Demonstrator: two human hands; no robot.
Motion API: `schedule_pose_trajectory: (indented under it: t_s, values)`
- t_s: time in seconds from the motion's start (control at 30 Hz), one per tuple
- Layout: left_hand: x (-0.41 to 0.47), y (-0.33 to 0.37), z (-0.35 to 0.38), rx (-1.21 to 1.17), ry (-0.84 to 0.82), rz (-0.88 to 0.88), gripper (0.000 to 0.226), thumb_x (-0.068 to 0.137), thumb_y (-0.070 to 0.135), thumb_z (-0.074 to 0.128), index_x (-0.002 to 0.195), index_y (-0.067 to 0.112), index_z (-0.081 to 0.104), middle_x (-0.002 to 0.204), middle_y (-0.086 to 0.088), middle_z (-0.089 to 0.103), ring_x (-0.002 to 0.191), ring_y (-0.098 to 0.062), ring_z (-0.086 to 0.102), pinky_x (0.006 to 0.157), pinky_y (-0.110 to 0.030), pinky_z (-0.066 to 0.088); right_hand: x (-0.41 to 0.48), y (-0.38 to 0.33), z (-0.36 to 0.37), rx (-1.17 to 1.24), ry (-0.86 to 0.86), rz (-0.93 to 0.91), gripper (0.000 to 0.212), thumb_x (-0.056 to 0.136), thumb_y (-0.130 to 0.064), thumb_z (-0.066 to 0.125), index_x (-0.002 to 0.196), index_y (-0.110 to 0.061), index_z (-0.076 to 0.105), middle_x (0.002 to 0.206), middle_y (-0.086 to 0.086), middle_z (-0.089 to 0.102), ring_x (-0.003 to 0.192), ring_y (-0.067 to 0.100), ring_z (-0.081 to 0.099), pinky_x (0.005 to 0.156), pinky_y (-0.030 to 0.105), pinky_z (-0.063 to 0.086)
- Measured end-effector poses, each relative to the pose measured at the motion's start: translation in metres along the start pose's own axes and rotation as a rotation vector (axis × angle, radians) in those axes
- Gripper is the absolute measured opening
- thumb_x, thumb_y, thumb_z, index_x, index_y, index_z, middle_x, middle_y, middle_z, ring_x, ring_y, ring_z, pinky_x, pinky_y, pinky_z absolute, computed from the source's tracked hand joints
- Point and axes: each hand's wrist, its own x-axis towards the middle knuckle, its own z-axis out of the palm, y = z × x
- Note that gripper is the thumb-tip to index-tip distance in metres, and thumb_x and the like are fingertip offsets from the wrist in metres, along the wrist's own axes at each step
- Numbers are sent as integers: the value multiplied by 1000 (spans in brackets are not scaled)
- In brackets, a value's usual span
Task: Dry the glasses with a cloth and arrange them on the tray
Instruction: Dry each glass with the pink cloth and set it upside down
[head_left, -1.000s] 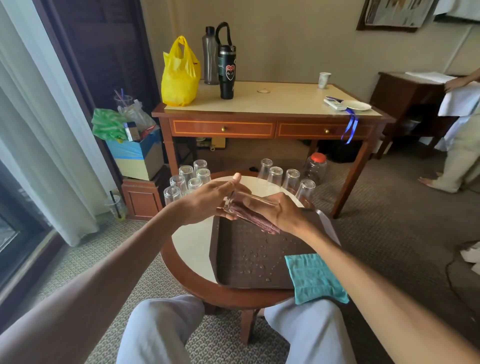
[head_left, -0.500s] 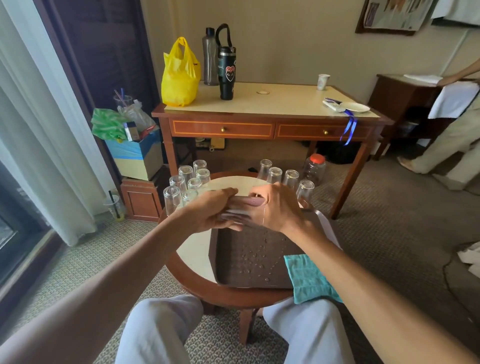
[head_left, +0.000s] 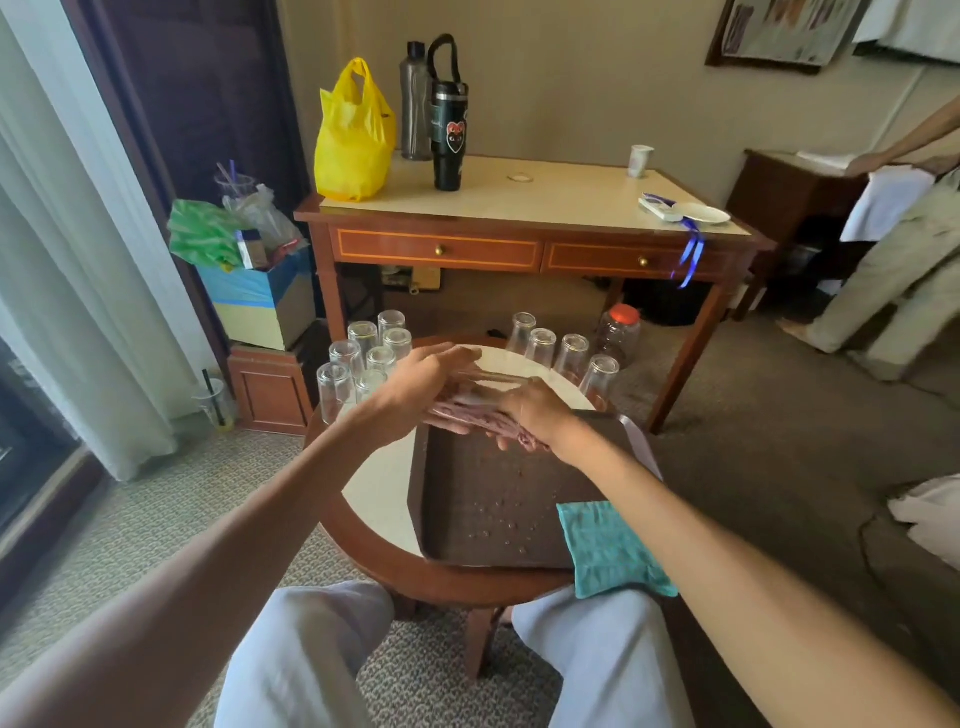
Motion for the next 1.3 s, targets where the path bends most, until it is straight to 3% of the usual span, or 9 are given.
schedule_pose_trajectory:
  t_s: [0.2, 0.4, 0.5, 0.63, 0.8, 1.0, 1.1, 1.2, 1.3]
  values:
    - [4, -2, -4, -154, -134, -333, 27, 104, 35, 56, 116, 12, 60, 103, -15, 71, 92, -28, 75, 72, -38, 64, -30, -42, -12, -1001, 324, -546, 26, 76, -27, 52, 72, -13, 74, 60, 5, 67, 50, 23, 55, 49, 18, 28]
    - [8, 4, 9, 116, 140, -122, 27, 105, 30, 52, 98, 7, 65, 87, -12, 72, 73, -23, 75, 59, -33, 63, -7, -7, 2, -394, 166, -63, 28, 93, -30, 57, 105, -9, 70, 99, 17, 74, 83, 37, 69, 68, 38, 54]
    - [7, -2, 9, 527, 248, 166, 33, 102, 34, 53, 89, 7, 68, 80, -3, 67, 69, -16, 67, 53, -24, 53, -11, 8, 23, 208, -166, 171, 59, 99, -64, 36, 107, -15, 68, 89, 12, 76, 61, 23, 67, 46, 22, 41]
    - [2, -9, 9, 538, 265, 366, 28, 99, 28, 58, 88, 6, 72, 82, -1, 68, 74, -17, 68, 58, -28, 55, -25, 9, 28, 470, -394, 312, 66, 97, -66, 34, 81, -10, 66, 67, 4, 67, 37, 6, 50, 35, 15, 30]
    - [3, -15, -1, 196, 172, 198, 22, 98, 25, 59, 92, 7, 71, 85, -5, 71, 82, -21, 68, 70, -31, 54, -15, -6, 13, 87, -82, 97, 46, 101, -39, 52, 94, 3, 68, 71, 11, 68, 48, 17, 61, 43, 20, 42]
    - [-3, -7, -1, -263, -18, -294, 23, 101, 27, 61, 118, 12, 59, 96, -12, 74, 84, -26, 77, 70, -37, 62, -35, -40, -6, -893, 318, -525, 25, 72, -31, 42, 53, -19, 50, 42, -10, 31, 39, 12, 34, 48, 18, 24]
    - [-5, -4, 8, -167, 34, -325, 18, 106, 28, 54, 114, 13, 59, 103, -15, 71, 85, -26, 78, 69, -39, 64, -33, -32, -8, -829, 312, -460, 24, 68, -23, 41, 62, -16, 63, 48, -4, 47, 50, 24, 51, 54, 26, 46]
    - [-8, 4, 16, -8, 143, -222, 17, 105, 28, 54, 100, 14, 62, 100, -15, 70, 87, -27, 76, 68, -37, 64, -21, -8, -6, -639, 291, -155, 27, 90, -21, 55, 108, -7, 71, 99, 10, 73, 89, 32, 69, 72, 33, 54]
    - [-8, 6, 23, 338, 322, 83, 24, 98, 28, 59, 83, 13, 69, 82, -7, 69, 77, -23, 70, 68, -33, 59, -23, -2, 8, 52, -38, 117, 45, 98, -55, 52, 108, -15, 68, 87, 6, 76, 65, 18, 71, 52, 25, 51]
